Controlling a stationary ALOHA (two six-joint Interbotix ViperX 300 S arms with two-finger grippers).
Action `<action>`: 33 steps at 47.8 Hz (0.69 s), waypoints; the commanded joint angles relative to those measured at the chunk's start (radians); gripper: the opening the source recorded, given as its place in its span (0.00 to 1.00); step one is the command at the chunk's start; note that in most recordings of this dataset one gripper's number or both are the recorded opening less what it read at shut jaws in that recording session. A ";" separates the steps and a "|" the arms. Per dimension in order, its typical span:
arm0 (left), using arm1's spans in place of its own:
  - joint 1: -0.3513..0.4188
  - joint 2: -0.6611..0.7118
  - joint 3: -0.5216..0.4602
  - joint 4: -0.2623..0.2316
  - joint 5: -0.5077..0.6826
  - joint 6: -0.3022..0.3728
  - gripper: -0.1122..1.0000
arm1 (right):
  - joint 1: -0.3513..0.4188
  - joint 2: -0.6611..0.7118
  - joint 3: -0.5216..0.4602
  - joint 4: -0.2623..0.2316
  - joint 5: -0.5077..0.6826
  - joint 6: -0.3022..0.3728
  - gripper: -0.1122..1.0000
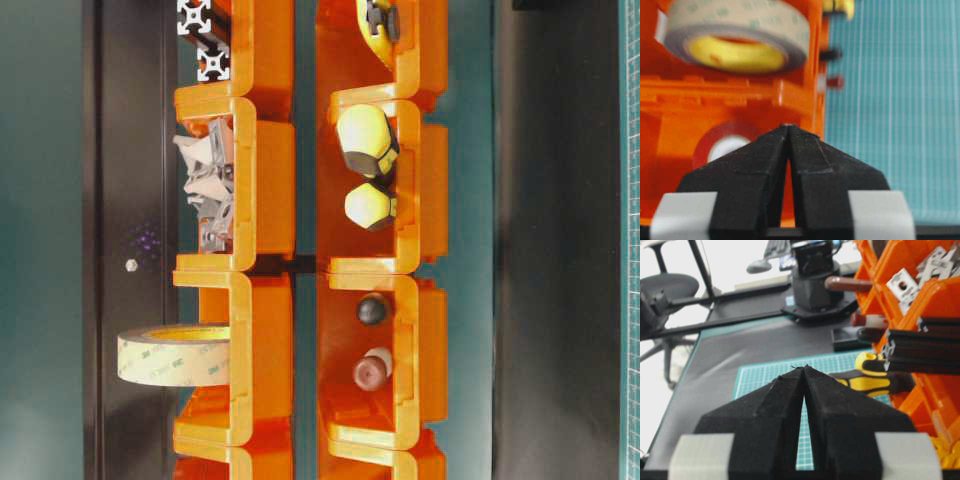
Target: Pick vinyl tape from container rack with left arm.
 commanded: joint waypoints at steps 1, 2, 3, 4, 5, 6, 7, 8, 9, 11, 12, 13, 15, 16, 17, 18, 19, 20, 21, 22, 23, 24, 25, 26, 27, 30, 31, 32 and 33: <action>0.014 0.052 -0.078 0.003 0.083 0.017 0.17 | 0.000 0.009 -0.032 0.002 0.002 0.000 0.10; 0.020 0.064 -0.087 0.003 0.101 0.017 0.19 | 0.000 0.009 -0.031 0.000 0.002 0.000 0.10; 0.034 0.080 -0.103 0.005 0.132 0.018 0.21 | 0.000 0.009 -0.032 0.002 0.002 -0.002 0.10; 0.041 0.089 -0.110 0.006 0.152 0.021 0.24 | 0.000 0.009 -0.031 0.002 0.002 -0.002 0.10; 0.049 0.098 -0.118 0.008 0.173 0.025 0.27 | 0.002 0.011 -0.031 0.002 0.002 -0.003 0.10; 0.054 0.107 -0.126 0.008 0.192 0.029 0.32 | 0.002 0.011 -0.031 0.000 0.002 -0.005 0.10; 0.057 0.115 -0.132 0.008 0.206 0.031 0.36 | 0.003 0.012 -0.031 0.000 0.002 -0.006 0.10; 0.058 0.123 -0.138 0.008 0.219 0.032 0.41 | 0.003 0.014 -0.031 0.000 0.000 -0.006 0.10; 0.060 0.129 -0.143 0.008 0.230 0.035 0.46 | 0.003 0.015 -0.031 -0.002 -0.002 -0.006 0.10; 0.061 0.141 -0.153 0.008 0.242 0.038 0.57 | 0.003 0.018 -0.031 -0.005 -0.003 -0.006 0.10; 0.061 0.146 -0.156 0.008 0.249 0.038 0.62 | 0.002 0.020 -0.031 -0.005 -0.003 -0.006 0.10; 0.061 0.149 -0.160 0.008 0.255 0.040 0.67 | 0.003 0.021 -0.029 -0.006 -0.003 -0.006 0.10; 0.061 0.156 -0.166 0.008 0.264 0.040 0.76 | 0.005 0.023 -0.028 -0.008 -0.003 -0.006 0.10; 0.061 0.161 -0.167 0.008 0.267 0.040 0.81 | 0.005 0.023 -0.028 -0.008 -0.002 -0.006 0.10; 0.063 0.164 -0.167 0.008 0.268 0.038 0.84 | 0.008 0.023 -0.028 -0.009 -0.002 -0.006 0.10; 0.061 0.166 -0.169 0.008 0.268 0.038 0.86 | 0.009 0.021 -0.028 -0.009 -0.002 -0.006 0.10; 0.061 0.167 -0.167 0.008 0.268 0.038 0.87 | 0.009 0.021 -0.028 -0.009 0.000 -0.006 0.10; 0.063 0.172 -0.167 0.008 0.268 0.038 0.86 | 0.008 0.021 -0.028 -0.008 0.002 -0.006 0.10; 0.061 0.173 -0.166 0.008 0.268 0.037 0.86 | 0.009 0.023 -0.028 -0.008 0.002 -0.006 0.10; 0.061 0.176 -0.164 0.008 0.268 0.035 0.85 | 0.009 0.023 -0.028 -0.008 0.002 -0.006 0.10; 0.061 0.179 -0.163 0.008 0.268 0.032 0.84 | 0.009 0.023 -0.026 -0.009 0.002 -0.006 0.10; 0.061 0.183 -0.161 0.008 0.268 0.031 0.84 | 0.009 0.023 -0.028 -0.009 0.000 -0.006 0.10; 0.061 0.187 -0.158 0.008 0.268 0.028 0.83 | 0.009 0.023 -0.026 -0.009 -0.002 -0.006 0.10; 0.063 0.189 -0.155 0.008 0.268 0.026 0.83 | 0.009 0.023 -0.026 -0.008 -0.003 -0.006 0.10; 0.061 0.192 -0.153 0.008 0.268 0.026 0.82 | 0.009 0.023 -0.026 -0.009 -0.003 -0.006 0.10; 0.061 0.196 -0.144 0.008 0.267 0.025 0.83 | 0.009 0.023 -0.026 -0.009 -0.003 -0.006 0.10; 0.063 0.196 -0.143 0.008 0.267 0.025 0.83 | 0.009 0.023 -0.026 -0.009 -0.002 -0.006 0.10; 0.063 0.198 -0.137 0.008 0.265 0.023 0.83 | 0.009 0.023 -0.026 -0.009 0.000 -0.005 0.10; 0.063 0.198 -0.133 0.008 0.265 0.023 0.83 | 0.011 0.023 -0.026 -0.009 0.002 -0.003 0.10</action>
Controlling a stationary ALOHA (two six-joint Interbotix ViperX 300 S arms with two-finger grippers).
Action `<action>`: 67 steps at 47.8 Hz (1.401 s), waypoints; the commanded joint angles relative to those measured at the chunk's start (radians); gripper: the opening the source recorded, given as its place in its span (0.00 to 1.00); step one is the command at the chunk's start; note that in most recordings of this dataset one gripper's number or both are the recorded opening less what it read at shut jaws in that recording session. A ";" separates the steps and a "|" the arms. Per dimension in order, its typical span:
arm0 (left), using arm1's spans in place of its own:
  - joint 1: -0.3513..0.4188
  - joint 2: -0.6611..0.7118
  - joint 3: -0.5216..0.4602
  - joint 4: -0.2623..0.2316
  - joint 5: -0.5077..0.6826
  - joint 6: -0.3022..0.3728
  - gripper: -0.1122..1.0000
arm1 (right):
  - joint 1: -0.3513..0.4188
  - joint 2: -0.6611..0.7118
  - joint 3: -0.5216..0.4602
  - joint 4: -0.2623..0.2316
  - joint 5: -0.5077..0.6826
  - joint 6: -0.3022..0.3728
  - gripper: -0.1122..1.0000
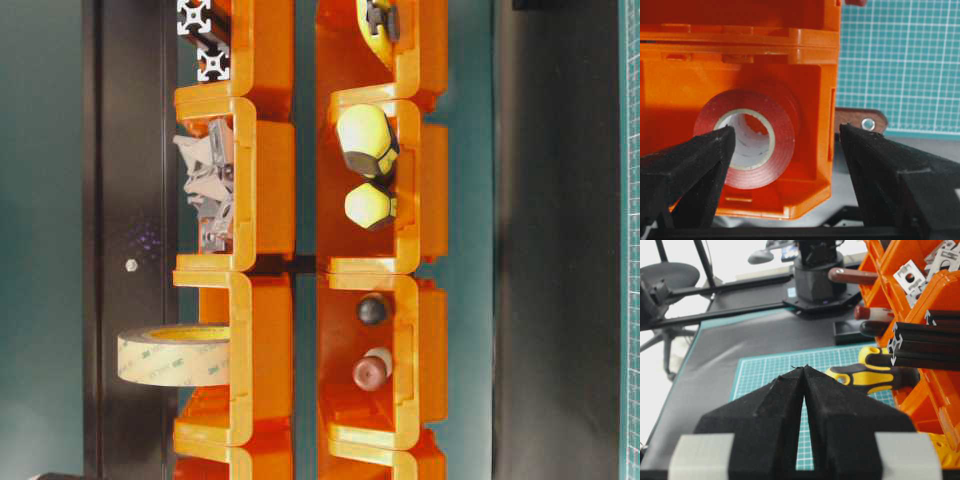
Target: Pick vinyl tape from container rack with left arm.
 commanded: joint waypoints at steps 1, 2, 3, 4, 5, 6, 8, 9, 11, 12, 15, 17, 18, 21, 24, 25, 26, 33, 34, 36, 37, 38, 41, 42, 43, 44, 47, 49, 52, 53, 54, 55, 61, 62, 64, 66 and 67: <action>0.003 -0.003 0.002 0.003 -0.005 0.000 0.83 | 0.005 0.008 -0.026 -0.003 0.000 0.003 0.10; 0.003 -0.003 0.006 0.003 -0.005 -0.002 0.83 | 0.006 0.008 -0.026 -0.003 0.000 0.003 0.10; 0.003 -0.003 0.009 0.003 -0.005 0.000 0.83 | 0.006 0.008 -0.026 -0.003 0.002 0.003 0.10; 0.003 -0.005 0.014 0.003 -0.005 0.000 0.83 | 0.008 0.008 -0.026 -0.003 0.000 0.003 0.10; 0.005 -0.005 0.018 0.003 -0.005 -0.002 0.83 | 0.009 0.008 -0.026 -0.003 0.002 0.003 0.10; 0.005 -0.006 0.023 0.003 -0.005 -0.002 0.83 | 0.011 0.008 -0.026 -0.003 0.002 0.003 0.10; 0.005 -0.008 0.032 0.003 -0.006 -0.002 0.83 | 0.014 0.008 -0.026 -0.003 0.002 0.002 0.10; 0.006 -0.008 0.035 0.003 -0.006 -0.002 0.83 | 0.015 0.008 -0.026 -0.003 0.002 0.002 0.10; 0.006 -0.008 0.043 0.003 -0.006 -0.002 0.82 | 0.015 0.008 -0.026 -0.003 0.002 0.002 0.10; 0.006 -0.009 0.046 0.003 -0.006 -0.002 0.82 | 0.015 0.008 -0.026 -0.003 0.002 0.002 0.10; 0.006 -0.009 0.054 0.003 -0.006 -0.002 0.82 | 0.015 0.008 -0.026 -0.003 0.002 0.002 0.10; 0.006 -0.009 0.058 0.003 -0.006 -0.002 0.82 | 0.015 0.008 -0.026 -0.003 0.002 0.002 0.10; 0.006 -0.009 0.060 0.003 -0.008 -0.002 0.82 | 0.015 0.008 -0.026 -0.003 0.002 0.002 0.10; 0.006 -0.009 0.061 0.003 -0.012 -0.002 0.82 | 0.015 0.008 -0.026 -0.003 0.005 0.003 0.10; 0.006 -0.009 0.061 0.003 -0.020 -0.002 0.82 | 0.015 0.008 -0.026 -0.003 0.006 0.003 0.10; 0.006 -0.009 0.061 0.003 -0.023 -0.002 0.82 | 0.015 0.008 -0.026 -0.003 0.006 0.003 0.10; 0.006 -0.009 0.061 0.002 -0.026 0.000 0.82 | 0.015 0.008 -0.026 -0.003 0.008 0.003 0.10; 0.011 -0.011 0.061 0.003 -0.028 0.006 0.77 | 0.017 0.008 -0.026 -0.003 0.014 0.003 0.10; 0.012 -0.011 0.061 0.003 -0.026 0.006 0.76 | 0.017 0.008 -0.026 -0.003 0.015 0.003 0.10; 0.011 -0.011 0.061 0.003 -0.028 0.008 0.72 | 0.017 0.008 -0.026 -0.003 0.018 0.003 0.10; 0.011 -0.011 0.061 0.003 -0.026 0.009 0.69 | 0.017 0.006 -0.026 -0.003 0.018 0.003 0.10; 0.012 -0.011 0.061 0.003 -0.026 0.011 0.66 | 0.015 0.006 -0.026 -0.003 0.020 0.003 0.10; 0.011 -0.012 0.061 0.003 -0.026 0.017 0.54 | 0.017 0.003 -0.026 -0.003 0.021 0.003 0.10; 0.011 -0.012 0.060 0.003 -0.025 0.017 0.50 | 0.017 0.002 -0.026 -0.003 0.021 0.003 0.10; 0.011 -0.009 0.058 0.003 -0.026 0.017 0.46 | 0.017 0.002 -0.026 -0.003 0.023 0.003 0.10; 0.011 -0.011 0.055 0.003 -0.026 0.018 0.42 | 0.017 0.000 -0.026 -0.003 0.023 0.003 0.10; 0.011 -0.011 0.046 0.003 -0.025 0.021 0.28 | 0.017 -0.002 -0.028 -0.003 0.026 0.003 0.10; 0.011 -0.011 0.035 0.003 -0.025 0.028 0.26 | 0.015 -0.003 -0.028 -0.003 0.029 0.003 0.10; 0.012 -0.011 0.015 0.003 -0.018 0.035 0.26 | 0.017 -0.006 -0.029 -0.003 0.032 0.003 0.10; 0.012 -0.011 0.008 0.003 -0.015 0.038 0.26 | 0.017 -0.008 -0.029 -0.003 0.032 0.003 0.10; 0.012 -0.012 -0.003 0.003 -0.012 0.040 0.26 | 0.017 -0.008 -0.029 -0.003 0.034 0.003 0.10; 0.012 -0.012 -0.012 0.003 -0.008 0.041 0.26 | 0.015 -0.009 -0.029 -0.003 0.034 0.005 0.10; 0.006 -0.012 -0.089 0.003 0.037 0.044 0.26 | 0.017 -0.012 -0.032 -0.003 0.034 0.005 0.10; 0.002 -0.012 -0.101 0.003 0.043 0.043 0.26 | 0.017 -0.012 -0.031 -0.003 0.034 0.005 0.10; -0.011 -0.009 -0.126 0.003 0.052 0.043 0.26 | 0.017 -0.014 -0.032 -0.003 0.034 0.005 0.10; -0.031 -0.009 -0.149 0.003 0.057 0.037 0.26 | 0.017 -0.014 -0.031 -0.003 0.034 0.005 0.10; -0.041 -0.006 -0.160 0.003 0.054 0.032 0.26 | 0.015 -0.015 -0.031 -0.003 0.034 0.005 0.10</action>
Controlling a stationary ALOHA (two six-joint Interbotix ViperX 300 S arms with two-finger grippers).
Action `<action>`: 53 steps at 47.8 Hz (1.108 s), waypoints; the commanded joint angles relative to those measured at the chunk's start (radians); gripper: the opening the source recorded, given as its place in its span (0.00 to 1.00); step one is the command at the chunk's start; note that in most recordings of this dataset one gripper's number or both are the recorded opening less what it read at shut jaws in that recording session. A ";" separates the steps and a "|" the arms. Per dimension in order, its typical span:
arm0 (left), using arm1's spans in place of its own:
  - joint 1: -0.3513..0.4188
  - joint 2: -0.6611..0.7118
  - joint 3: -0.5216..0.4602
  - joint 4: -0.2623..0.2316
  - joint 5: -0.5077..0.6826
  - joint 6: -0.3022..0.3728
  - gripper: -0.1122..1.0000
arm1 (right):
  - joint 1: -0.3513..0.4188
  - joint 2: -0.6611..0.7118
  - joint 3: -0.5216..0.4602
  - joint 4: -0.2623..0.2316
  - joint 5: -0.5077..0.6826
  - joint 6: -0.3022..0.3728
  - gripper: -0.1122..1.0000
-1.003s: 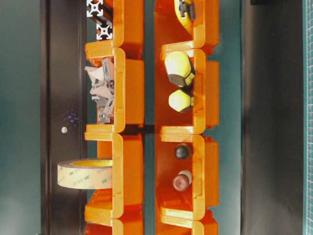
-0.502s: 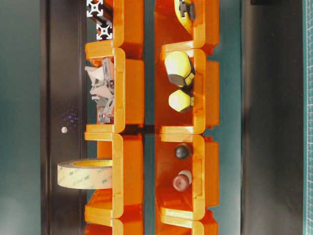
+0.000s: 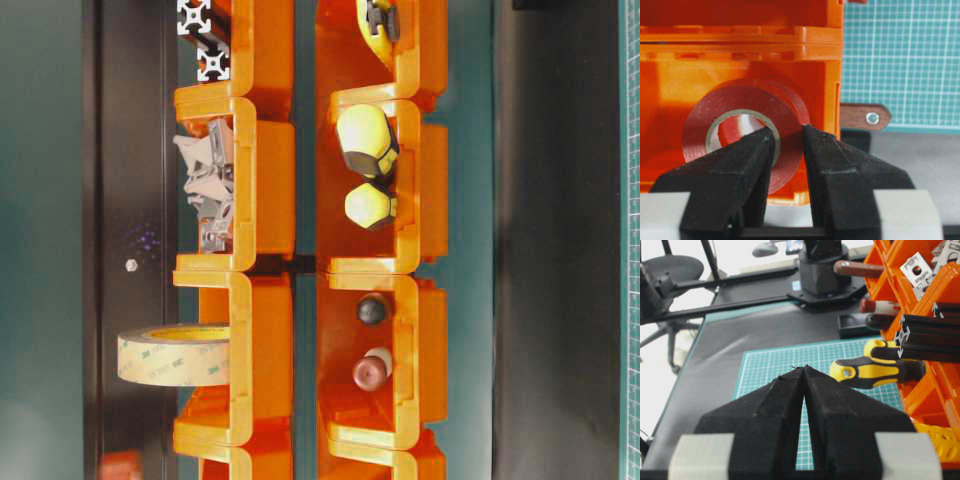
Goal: Pick vinyl tape from container rack with left arm.
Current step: 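Grasp the red vinyl tape roll in the top-left bin with the left gripper, then lift the red tape out and carry it over the cutting mat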
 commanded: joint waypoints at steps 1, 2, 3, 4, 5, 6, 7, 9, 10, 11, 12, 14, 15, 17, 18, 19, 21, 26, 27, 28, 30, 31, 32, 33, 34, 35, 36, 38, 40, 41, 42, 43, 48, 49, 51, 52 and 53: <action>-0.051 -0.008 -0.083 0.002 0.000 -0.012 0.26 | 0.002 0.003 -0.032 -0.002 0.000 0.002 0.10; -0.075 -0.008 -0.095 0.000 -0.005 -0.017 0.26 | 0.002 0.003 -0.032 -0.002 0.000 0.002 0.10; -0.095 -0.008 -0.101 0.000 -0.009 -0.020 0.26 | 0.002 0.002 -0.032 -0.002 0.000 0.002 0.10; -0.118 -0.006 -0.106 0.000 -0.015 -0.023 0.26 | 0.002 0.003 -0.032 -0.002 0.000 0.002 0.10; -0.138 -0.008 -0.109 0.000 -0.023 -0.028 0.26 | 0.002 0.003 -0.032 -0.002 0.000 0.002 0.10; -0.161 -0.006 -0.110 0.000 -0.032 -0.035 0.26 | 0.000 0.002 -0.032 -0.002 0.000 0.002 0.10; -0.184 -0.006 -0.112 0.000 -0.044 -0.043 0.26 | 0.002 0.002 -0.032 -0.002 0.000 0.002 0.10; -0.230 -0.006 -0.107 -0.002 -0.072 -0.063 0.26 | 0.002 0.002 -0.032 -0.002 0.000 0.002 0.10; -0.253 -0.006 -0.103 -0.002 -0.091 -0.074 0.26 | 0.000 0.002 -0.032 0.000 0.000 0.002 0.10; -0.288 -0.005 -0.095 -0.002 -0.118 -0.091 0.26 | 0.000 0.002 -0.032 -0.002 0.000 0.002 0.10; -0.311 -0.005 -0.087 -0.002 -0.140 -0.104 0.26 | 0.000 0.000 -0.032 -0.002 0.000 0.002 0.10; -0.351 -0.003 -0.069 -0.002 -0.184 -0.132 0.26 | 0.002 -0.002 -0.032 -0.002 0.000 0.003 0.10; -0.370 -0.002 -0.055 -0.002 -0.207 -0.144 0.26 | 0.002 -0.002 -0.032 -0.002 0.000 0.003 0.10; -0.405 -0.002 -0.026 -0.002 -0.253 -0.167 0.26 | 0.000 -0.003 -0.034 -0.002 0.000 0.003 0.10; -0.419 -0.002 -0.011 -0.002 -0.275 -0.181 0.26 | 0.000 -0.005 -0.034 -0.002 0.000 0.005 0.10; -0.433 -0.002 0.009 -0.002 -0.299 -0.195 0.26 | 0.000 -0.006 -0.034 -0.002 0.000 0.005 0.10; -0.453 0.000 0.051 -0.002 -0.351 -0.212 0.26 | 0.002 -0.009 -0.034 -0.002 0.000 0.005 0.10; -0.500 0.034 0.169 -0.002 -0.508 -0.245 0.26 | 0.002 -0.017 -0.034 -0.002 0.002 0.005 0.10; -0.506 0.043 0.187 -0.002 -0.534 -0.252 0.26 | 0.002 -0.018 -0.034 -0.002 0.000 0.005 0.10; -0.511 0.051 0.204 -0.002 -0.557 -0.258 0.26 | 0.002 -0.021 -0.035 -0.002 0.000 0.005 0.10; -0.517 0.072 0.235 -0.002 -0.606 -0.268 0.26 | 0.002 -0.025 -0.035 -0.002 0.002 0.005 0.10; -0.520 0.081 0.249 -0.003 -0.627 -0.272 0.26 | 0.000 -0.026 -0.037 -0.002 0.000 0.005 0.10; -0.522 0.092 0.261 -0.003 -0.647 -0.275 0.26 | 0.002 -0.026 -0.037 0.000 0.000 0.005 0.10; -0.523 0.104 0.272 -0.003 -0.666 -0.279 0.26 | 0.002 -0.028 -0.037 -0.002 0.000 0.005 0.10; -0.525 0.118 0.282 -0.003 -0.684 -0.282 0.26 | 0.000 -0.029 -0.038 -0.002 0.002 0.006 0.10; -0.528 0.129 0.291 -0.003 -0.698 -0.282 0.26 | 0.000 -0.031 -0.038 -0.002 0.000 0.006 0.10; -0.528 0.141 0.299 -0.003 -0.712 -0.282 0.26 | 0.000 -0.031 -0.038 -0.002 0.000 0.006 0.10; -0.526 0.173 0.316 -0.003 -0.732 -0.284 0.26 | 0.000 -0.034 -0.038 0.000 0.000 0.006 0.10; -0.525 0.196 0.325 -0.003 -0.739 -0.285 0.26 | 0.000 -0.034 -0.038 0.000 0.002 0.008 0.10; -0.522 0.209 0.331 -0.003 -0.742 -0.287 0.26 | 0.000 -0.034 -0.037 -0.002 0.000 0.008 0.10; -0.520 0.221 0.336 -0.003 -0.747 -0.288 0.26 | 0.002 -0.034 -0.038 -0.002 0.002 0.008 0.10; -0.517 0.233 0.339 -0.003 -0.749 -0.288 0.26 | 0.000 -0.034 -0.037 0.000 0.000 0.009 0.10; -0.508 0.310 0.348 -0.003 -0.772 -0.288 0.26 | 0.002 -0.034 -0.037 0.002 0.000 0.009 0.10; -0.508 0.324 0.348 -0.003 -0.778 -0.288 0.26 | 0.000 -0.034 -0.037 0.002 0.000 0.009 0.10; -0.508 0.350 0.350 -0.003 -0.788 -0.287 0.26 | 0.000 -0.034 -0.038 0.003 0.000 0.009 0.10; -0.506 0.362 0.350 -0.003 -0.795 -0.288 0.26 | 0.002 -0.034 -0.037 0.003 0.000 0.009 0.10; -0.506 0.373 0.351 -0.003 -0.802 -0.288 0.26 | 0.000 -0.034 -0.038 0.003 0.000 0.009 0.10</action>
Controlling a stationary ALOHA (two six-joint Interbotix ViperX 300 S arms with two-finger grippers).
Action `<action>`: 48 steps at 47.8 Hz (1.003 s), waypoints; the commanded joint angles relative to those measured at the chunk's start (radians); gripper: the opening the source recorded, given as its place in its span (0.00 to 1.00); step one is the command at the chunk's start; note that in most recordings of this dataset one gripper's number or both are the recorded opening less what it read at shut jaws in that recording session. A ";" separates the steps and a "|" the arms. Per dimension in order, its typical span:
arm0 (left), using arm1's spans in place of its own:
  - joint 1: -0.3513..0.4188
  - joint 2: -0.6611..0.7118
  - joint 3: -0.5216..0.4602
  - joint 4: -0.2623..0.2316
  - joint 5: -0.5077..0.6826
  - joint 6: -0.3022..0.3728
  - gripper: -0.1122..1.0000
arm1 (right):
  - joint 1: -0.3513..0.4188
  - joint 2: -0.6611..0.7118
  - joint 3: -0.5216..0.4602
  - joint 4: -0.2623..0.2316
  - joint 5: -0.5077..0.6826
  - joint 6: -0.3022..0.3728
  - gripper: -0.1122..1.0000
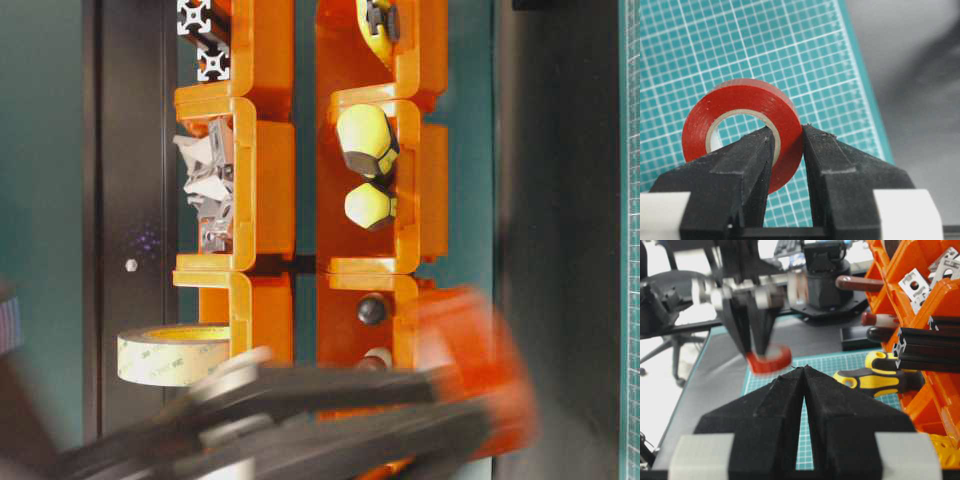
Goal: Pick vinyl tape from container rack with left arm.
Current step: 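Lift the red tape out and carry it over the cutting mat, then lower the tape onto the mat and open the left gripper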
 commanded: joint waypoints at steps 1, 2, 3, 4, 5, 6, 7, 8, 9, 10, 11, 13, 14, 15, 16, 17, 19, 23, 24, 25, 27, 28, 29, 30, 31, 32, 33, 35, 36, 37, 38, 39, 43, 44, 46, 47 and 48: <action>0.003 0.035 -0.009 0.002 -0.035 -0.002 0.26 | 0.000 0.006 -0.038 0.002 0.000 0.002 0.10; 0.003 0.046 -0.008 0.002 -0.044 0.000 0.26 | 0.000 0.006 -0.038 0.002 0.000 0.002 0.10; 0.005 0.055 -0.006 0.002 -0.052 0.000 0.26 | 0.000 0.006 -0.038 0.002 0.000 0.002 0.10; 0.005 0.066 -0.006 0.002 -0.058 0.000 0.26 | 0.002 0.006 -0.038 0.002 0.000 0.003 0.10; 0.005 0.078 -0.005 0.002 -0.064 0.000 0.26 | 0.000 0.006 -0.038 0.002 0.000 0.003 0.10; 0.005 0.086 -0.005 0.002 -0.067 0.000 0.26 | 0.000 0.006 -0.038 0.002 0.000 0.003 0.10; 0.006 0.092 -0.006 0.002 -0.069 0.000 0.26 | 0.002 0.006 -0.040 0.002 0.000 0.003 0.10; 0.006 0.095 -0.005 0.002 -0.069 0.000 0.26 | 0.002 0.006 -0.038 0.002 0.000 0.003 0.10; 0.006 0.100 -0.006 0.002 -0.069 0.000 0.26 | 0.002 0.006 -0.038 0.002 0.000 0.003 0.10; 0.008 0.104 -0.005 0.002 -0.071 0.000 0.26 | 0.002 0.006 -0.038 0.002 0.000 0.003 0.10; 0.008 0.106 -0.005 0.002 -0.072 0.000 0.26 | 0.000 0.005 -0.040 0.002 0.000 0.003 0.10; 0.012 0.106 -0.006 0.002 -0.077 0.000 0.26 | 0.000 0.006 -0.038 0.002 0.000 0.003 0.10; 0.012 0.106 -0.005 0.002 -0.078 0.000 0.26 | 0.000 0.005 -0.038 0.002 0.000 0.003 0.10; 0.014 0.104 -0.005 0.002 -0.080 0.000 0.26 | 0.002 0.006 -0.038 0.003 0.000 0.003 0.10; 0.014 0.104 -0.005 0.002 -0.081 0.000 0.26 | 0.002 0.005 -0.038 0.003 0.000 0.003 0.10; 0.015 0.104 -0.005 0.002 -0.081 0.000 0.26 | 0.002 0.006 -0.038 0.002 0.000 0.003 0.10; 0.015 0.104 -0.005 0.002 -0.083 0.000 0.26 | 0.000 0.006 -0.038 0.003 0.000 0.003 0.10; 0.015 0.104 -0.005 0.002 -0.095 -0.002 0.26 | 0.002 0.006 -0.038 0.002 0.000 0.003 0.10; 0.015 0.104 -0.005 0.002 -0.098 -0.003 0.26 | 0.000 0.006 -0.038 0.002 0.000 0.003 0.10; 0.015 0.104 -0.005 0.002 -0.101 -0.003 0.26 | 0.002 0.006 -0.038 0.002 0.000 0.003 0.10; 0.017 0.104 -0.005 0.002 -0.106 -0.003 0.26 | 0.002 0.006 -0.037 0.003 0.000 0.003 0.10; 0.018 0.104 -0.005 0.002 -0.106 -0.003 0.26 | 0.002 0.006 -0.037 0.002 0.000 0.003 0.10; 0.020 0.104 -0.005 0.002 -0.106 -0.003 0.26 | 0.000 0.006 -0.037 0.002 0.000 0.003 0.10; 0.021 0.104 -0.005 0.002 -0.106 -0.003 0.27 | 0.000 0.006 -0.037 0.003 0.000 0.003 0.10; 0.025 0.104 -0.005 0.002 -0.106 -0.003 0.27 | 0.000 0.006 -0.037 0.003 0.000 0.003 0.10; 0.025 0.104 -0.005 0.002 -0.106 -0.003 0.27 | 0.002 0.006 -0.037 0.003 0.000 0.003 0.10; 0.026 0.104 -0.003 0.002 -0.106 -0.003 0.28 | 0.002 0.006 -0.038 0.003 0.000 0.003 0.10; 0.028 0.104 -0.003 0.002 -0.104 -0.003 0.34 | 0.002 0.006 -0.037 0.003 0.000 0.003 0.10; 0.029 0.104 -0.003 0.003 -0.106 -0.002 0.39 | 0.002 0.006 -0.038 0.002 0.000 0.003 0.10; 0.029 0.104 -0.003 0.002 -0.107 0.000 0.44 | 0.002 0.005 -0.037 0.002 0.000 0.003 0.10; 0.028 0.104 -0.003 0.002 -0.109 0.003 0.49 | 0.000 0.006 -0.037 0.003 0.000 0.003 0.10; 0.028 0.103 -0.003 0.002 -0.110 0.011 0.57 | 0.002 0.006 -0.037 0.002 0.000 0.003 0.10; 0.026 0.101 -0.003 0.002 -0.120 0.015 0.77 | 0.000 0.006 -0.037 0.003 0.000 0.003 0.10; 0.026 0.100 -0.003 0.002 -0.121 0.015 0.81 | 0.000 0.006 -0.035 0.002 0.000 0.003 0.10; 0.026 0.098 -0.002 0.002 -0.123 0.015 0.87 | 0.002 0.006 -0.035 0.002 0.000 0.003 0.10; 0.026 0.095 -0.002 0.002 -0.123 0.015 0.88 | 0.000 0.006 -0.035 0.003 0.000 0.003 0.10; 0.026 0.095 -0.002 0.002 -0.124 0.014 0.88 | 0.002 0.005 -0.035 0.002 0.000 0.003 0.10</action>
